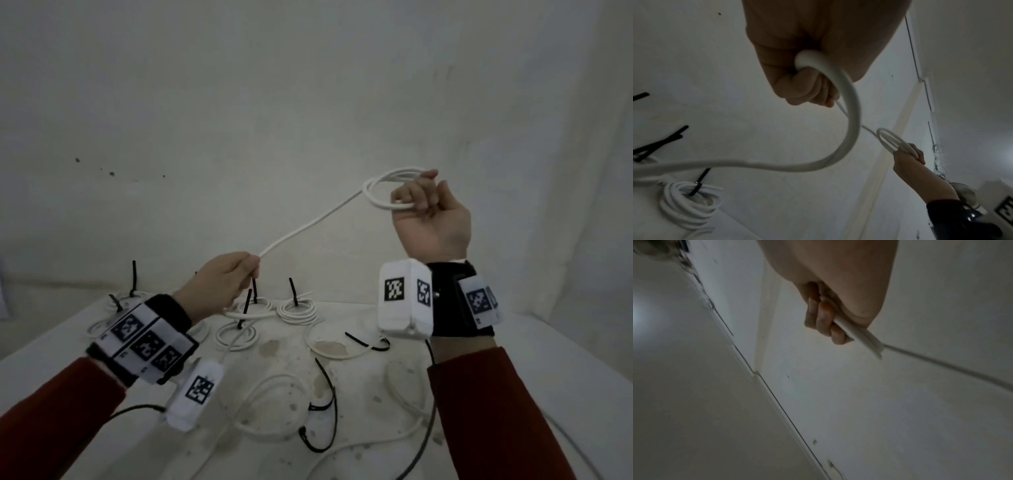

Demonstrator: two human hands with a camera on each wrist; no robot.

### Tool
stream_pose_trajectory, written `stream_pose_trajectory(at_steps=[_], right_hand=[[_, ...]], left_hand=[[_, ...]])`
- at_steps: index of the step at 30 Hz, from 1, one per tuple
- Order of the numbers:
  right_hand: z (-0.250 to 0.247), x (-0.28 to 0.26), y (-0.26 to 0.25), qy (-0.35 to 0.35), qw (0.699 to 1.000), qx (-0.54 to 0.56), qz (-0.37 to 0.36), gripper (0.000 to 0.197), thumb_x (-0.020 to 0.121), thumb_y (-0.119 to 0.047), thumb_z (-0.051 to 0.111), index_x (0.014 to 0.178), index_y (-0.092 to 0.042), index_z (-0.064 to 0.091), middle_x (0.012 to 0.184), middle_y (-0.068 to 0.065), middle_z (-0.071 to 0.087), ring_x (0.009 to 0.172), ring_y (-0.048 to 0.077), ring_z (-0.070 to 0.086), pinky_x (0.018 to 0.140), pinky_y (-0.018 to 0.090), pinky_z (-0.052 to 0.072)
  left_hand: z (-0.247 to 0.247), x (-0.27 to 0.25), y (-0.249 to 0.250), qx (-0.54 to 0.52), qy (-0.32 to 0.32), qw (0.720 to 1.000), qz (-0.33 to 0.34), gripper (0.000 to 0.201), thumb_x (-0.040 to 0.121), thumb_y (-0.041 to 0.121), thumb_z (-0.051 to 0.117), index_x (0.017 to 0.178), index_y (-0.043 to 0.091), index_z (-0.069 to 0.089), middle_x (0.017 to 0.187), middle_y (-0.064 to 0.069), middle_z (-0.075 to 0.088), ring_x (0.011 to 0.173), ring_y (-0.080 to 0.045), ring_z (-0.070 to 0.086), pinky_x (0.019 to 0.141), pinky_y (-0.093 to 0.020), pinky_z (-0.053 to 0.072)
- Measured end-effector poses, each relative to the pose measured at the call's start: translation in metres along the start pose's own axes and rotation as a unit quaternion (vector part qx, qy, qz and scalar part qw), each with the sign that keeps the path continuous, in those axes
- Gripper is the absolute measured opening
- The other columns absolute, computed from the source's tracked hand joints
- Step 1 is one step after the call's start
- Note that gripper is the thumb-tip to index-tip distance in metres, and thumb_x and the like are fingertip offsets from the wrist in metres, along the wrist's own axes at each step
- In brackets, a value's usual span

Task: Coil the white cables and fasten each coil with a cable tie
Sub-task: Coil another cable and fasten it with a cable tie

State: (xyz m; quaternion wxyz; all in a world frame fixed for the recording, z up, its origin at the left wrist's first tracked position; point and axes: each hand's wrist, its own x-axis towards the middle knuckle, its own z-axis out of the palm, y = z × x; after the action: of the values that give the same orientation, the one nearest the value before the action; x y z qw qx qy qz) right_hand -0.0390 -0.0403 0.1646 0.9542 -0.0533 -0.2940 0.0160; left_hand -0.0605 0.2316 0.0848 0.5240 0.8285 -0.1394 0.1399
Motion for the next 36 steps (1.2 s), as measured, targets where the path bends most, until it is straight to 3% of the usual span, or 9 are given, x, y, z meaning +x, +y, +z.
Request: stream_pose_trajectory(at_steps=[4, 7, 10, 14, 16, 20, 24, 29, 36], right_hand=[[-0.001, 0.015, -0.008, 0.031, 0.996, -0.045, -0.077, 0.012, 0.085, -0.005, 0.036, 0.077, -0.006, 0.045, 0.058, 0.003, 0.043, 0.041, 0.015, 0.043, 0.062, 0.028, 0.032], [-0.009, 0.022, 0.007, 0.061, 0.98, -0.16, -0.1, 0.021, 0.095, -0.003, 0.034, 0.079, -0.009, 0.046, 0.06, -0.003, 0.052, 0.044, 0.009, 0.048, 0.063, 0.025, 0.039], [-0.02, 0.024, 0.021, 0.083, 0.968, -0.207, -0.113, 0.021, 0.102, -0.009, 0.037, 0.087, -0.008, 0.051, 0.067, -0.001, 0.063, 0.052, 0.01, 0.058, 0.06, 0.024, 0.051], [-0.03, 0.022, 0.043, 0.066, 0.921, -0.363, -0.128, 0.004, 0.101, -0.005, 0.043, 0.099, -0.006, 0.046, 0.085, 0.007, 0.064, 0.06, 0.013, 0.064, 0.065, 0.026, 0.054], [-0.033, 0.019, 0.057, 0.026, 0.862, -0.488, -0.132, 0.005, 0.099, -0.001, 0.044, 0.099, -0.005, 0.045, 0.083, 0.009, 0.065, 0.06, 0.014, 0.064, 0.065, 0.025, 0.053], [-0.039, 0.013, 0.081, -0.069, 0.708, -0.694, -0.112, 0.015, 0.097, -0.002, 0.047, 0.09, -0.015, 0.047, 0.078, 0.004, 0.066, 0.064, 0.016, 0.064, 0.065, 0.025, 0.052], [-0.04, 0.004, 0.091, -0.22, 0.462, -0.859, -0.013, 0.008, 0.097, -0.011, 0.044, 0.103, -0.013, 0.05, 0.082, -0.007, 0.064, 0.069, 0.011, 0.06, 0.072, 0.032, 0.051], [-0.025, -0.007, 0.089, -0.283, 0.4, -0.867, 0.09, 0.028, 0.104, -0.025, 0.033, 0.106, -0.009, 0.056, 0.073, -0.009, 0.051, 0.069, 0.011, 0.049, 0.074, 0.033, 0.043], [-0.006, -0.011, 0.093, -0.355, 0.126, -0.925, 0.047, 0.056, 0.094, -0.062, 0.027, 0.068, -0.016, 0.045, 0.059, -0.005, 0.046, 0.056, 0.013, 0.045, 0.054, 0.03, 0.03]], left_hand=[[-0.007, -0.007, 0.0, 0.131, -0.046, 0.99, 0.039, 0.018, 0.088, 0.027, 0.063, 0.077, 0.015, 0.054, 0.05, 0.011, 0.044, 0.043, -0.004, 0.035, 0.044, -0.018, 0.034], [-0.005, -0.014, 0.012, 0.207, -0.114, 0.971, 0.046, 0.042, 0.068, 0.036, 0.08, 0.095, 0.021, 0.051, 0.063, 0.016, 0.046, 0.049, 0.0, 0.044, 0.048, -0.014, 0.034], [-0.004, -0.015, 0.025, 0.3, -0.132, 0.941, 0.083, 0.049, 0.074, 0.025, 0.078, 0.109, 0.022, 0.045, 0.081, 0.011, 0.043, 0.061, 0.014, 0.048, 0.054, -0.012, 0.036], [-0.003, -0.014, 0.034, 0.336, -0.115, 0.93, 0.101, 0.048, 0.079, 0.021, 0.074, 0.115, 0.023, 0.043, 0.097, 0.008, 0.047, 0.085, 0.003, 0.049, 0.059, -0.007, 0.036], [-0.005, -0.012, 0.039, 0.339, -0.09, 0.931, 0.106, 0.046, 0.08, 0.02, 0.073, 0.117, 0.019, 0.045, 0.099, 0.005, 0.047, 0.093, -0.002, 0.05, 0.06, -0.006, 0.034], [-0.009, -0.011, 0.051, 0.361, -0.072, 0.919, 0.143, 0.038, 0.079, 0.019, 0.074, 0.11, 0.015, 0.053, 0.072, 0.01, 0.043, 0.057, 0.001, 0.041, 0.057, -0.011, 0.035], [-0.021, -0.011, 0.059, 0.359, -0.057, 0.921, 0.141, 0.029, 0.078, 0.02, 0.075, 0.102, 0.021, 0.06, 0.066, 0.01, 0.044, 0.055, -0.002, 0.043, 0.056, -0.011, 0.036], [-0.045, -0.011, 0.06, 0.243, -0.121, 0.961, 0.051, 0.019, 0.077, 0.016, 0.076, 0.093, 0.022, 0.066, 0.061, 0.003, 0.041, 0.046, -0.003, 0.04, 0.046, -0.016, 0.041], [-0.071, -0.001, 0.052, 0.126, -0.209, 0.965, -0.097, 0.066, 0.031, 0.06, 0.088, 0.082, 0.019, 0.074, 0.06, 0.004, 0.046, 0.052, -0.01, 0.041, 0.044, -0.015, 0.039]])
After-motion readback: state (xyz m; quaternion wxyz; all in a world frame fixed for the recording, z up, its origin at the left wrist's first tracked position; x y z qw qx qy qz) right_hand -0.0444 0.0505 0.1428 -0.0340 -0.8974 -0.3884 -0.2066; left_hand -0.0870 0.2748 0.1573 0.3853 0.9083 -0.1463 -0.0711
